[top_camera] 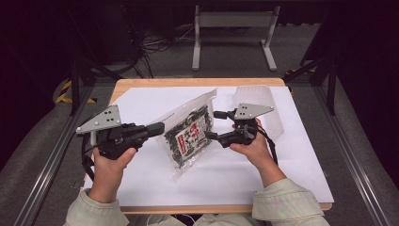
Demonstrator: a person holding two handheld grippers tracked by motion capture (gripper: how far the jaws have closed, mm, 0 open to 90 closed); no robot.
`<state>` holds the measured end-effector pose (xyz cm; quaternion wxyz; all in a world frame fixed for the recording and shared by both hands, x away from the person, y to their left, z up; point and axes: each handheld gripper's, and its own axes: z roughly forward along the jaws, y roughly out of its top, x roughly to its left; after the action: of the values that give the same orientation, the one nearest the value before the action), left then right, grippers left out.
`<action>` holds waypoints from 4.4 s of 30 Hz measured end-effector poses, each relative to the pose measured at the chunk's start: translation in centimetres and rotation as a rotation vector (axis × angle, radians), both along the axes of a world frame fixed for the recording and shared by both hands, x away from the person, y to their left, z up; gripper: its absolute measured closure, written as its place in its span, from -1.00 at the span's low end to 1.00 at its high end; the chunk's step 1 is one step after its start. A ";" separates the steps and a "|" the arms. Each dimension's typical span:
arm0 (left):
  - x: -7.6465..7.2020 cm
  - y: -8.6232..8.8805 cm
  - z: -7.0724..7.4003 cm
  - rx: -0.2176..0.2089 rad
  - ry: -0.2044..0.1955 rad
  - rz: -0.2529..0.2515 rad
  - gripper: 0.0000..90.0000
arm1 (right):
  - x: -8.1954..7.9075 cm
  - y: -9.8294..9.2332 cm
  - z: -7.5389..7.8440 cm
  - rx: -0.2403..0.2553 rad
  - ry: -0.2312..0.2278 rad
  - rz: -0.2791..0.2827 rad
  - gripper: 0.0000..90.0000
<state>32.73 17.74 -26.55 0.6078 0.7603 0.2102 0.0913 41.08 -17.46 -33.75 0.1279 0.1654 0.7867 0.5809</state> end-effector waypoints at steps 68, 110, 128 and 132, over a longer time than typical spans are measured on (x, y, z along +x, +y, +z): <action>1.6 2.6 -1.4 -0.054 -0.031 0.151 -0.28 | -3.2 -0.5 2.6 -0.052 0.038 0.213 0.68; 5.1 6.0 -10.4 0.112 0.027 0.327 -0.46 | 0.8 -10.3 7.5 0.046 -0.028 -0.297 0.68; 5.7 6.0 -11.3 0.125 0.054 0.319 -0.47 | 2.9 -12.5 7.4 0.013 -0.042 -0.415 0.68; 5.8 6.2 -11.3 0.116 0.056 0.320 -0.47 | 3.5 -12.7 7.3 0.001 -0.054 -0.427 0.68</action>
<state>38.48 23.92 -37.90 0.5343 0.7532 0.3400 0.1776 44.57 -30.18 -26.44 0.2691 0.3127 0.7298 0.5452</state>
